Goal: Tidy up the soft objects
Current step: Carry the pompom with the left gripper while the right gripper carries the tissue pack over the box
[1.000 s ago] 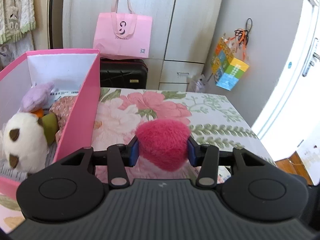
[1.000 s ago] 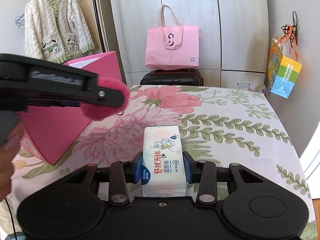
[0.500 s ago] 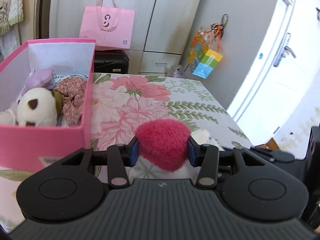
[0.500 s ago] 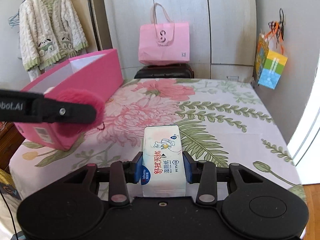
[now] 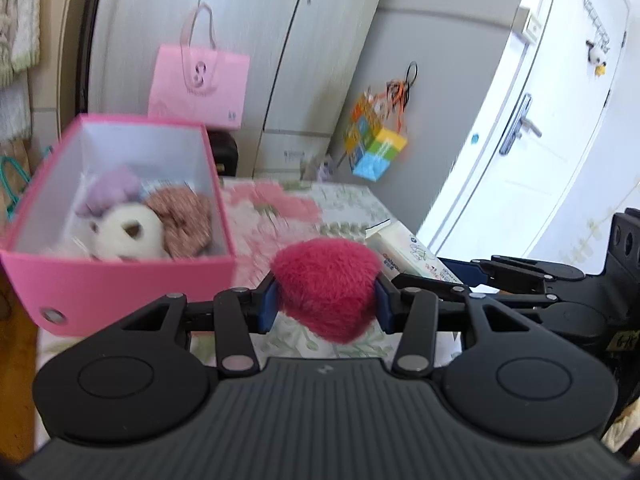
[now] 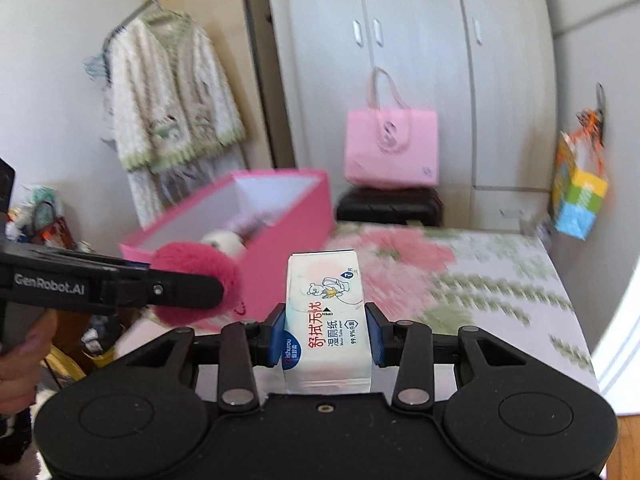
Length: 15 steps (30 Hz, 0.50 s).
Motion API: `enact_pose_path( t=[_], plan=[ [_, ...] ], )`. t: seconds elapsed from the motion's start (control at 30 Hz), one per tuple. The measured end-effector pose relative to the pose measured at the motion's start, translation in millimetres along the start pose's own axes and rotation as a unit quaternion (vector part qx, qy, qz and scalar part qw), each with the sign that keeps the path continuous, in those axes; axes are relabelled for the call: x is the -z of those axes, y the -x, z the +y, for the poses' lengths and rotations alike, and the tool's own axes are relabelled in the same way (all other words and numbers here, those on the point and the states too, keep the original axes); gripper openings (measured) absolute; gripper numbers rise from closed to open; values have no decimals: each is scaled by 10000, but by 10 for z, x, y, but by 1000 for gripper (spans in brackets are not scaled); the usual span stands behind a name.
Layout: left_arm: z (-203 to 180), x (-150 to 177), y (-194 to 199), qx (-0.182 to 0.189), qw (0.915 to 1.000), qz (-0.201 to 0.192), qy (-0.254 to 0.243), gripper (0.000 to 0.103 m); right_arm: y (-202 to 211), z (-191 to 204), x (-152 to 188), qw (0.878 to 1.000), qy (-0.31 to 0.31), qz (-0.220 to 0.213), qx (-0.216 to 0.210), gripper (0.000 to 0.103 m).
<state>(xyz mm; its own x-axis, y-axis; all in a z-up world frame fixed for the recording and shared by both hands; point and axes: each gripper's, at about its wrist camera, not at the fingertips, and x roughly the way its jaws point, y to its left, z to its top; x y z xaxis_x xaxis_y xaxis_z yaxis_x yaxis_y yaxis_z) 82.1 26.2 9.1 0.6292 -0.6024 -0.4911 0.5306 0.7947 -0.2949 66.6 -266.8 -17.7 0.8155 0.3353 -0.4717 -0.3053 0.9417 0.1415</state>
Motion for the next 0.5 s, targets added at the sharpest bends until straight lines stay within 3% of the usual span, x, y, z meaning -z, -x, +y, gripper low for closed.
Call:
enact_pose_path(
  t=[0.27, 0.5],
  plan=[
    [338, -247, 335, -512, 9975, -492, -9, 46, -265, 318, -361, 9977, 246, 29, -636, 45],
    [698, -443, 334, -965, 9927, -701, 193, 46, -665, 477, -637, 9959, 487, 1, -764, 45]
  ],
)
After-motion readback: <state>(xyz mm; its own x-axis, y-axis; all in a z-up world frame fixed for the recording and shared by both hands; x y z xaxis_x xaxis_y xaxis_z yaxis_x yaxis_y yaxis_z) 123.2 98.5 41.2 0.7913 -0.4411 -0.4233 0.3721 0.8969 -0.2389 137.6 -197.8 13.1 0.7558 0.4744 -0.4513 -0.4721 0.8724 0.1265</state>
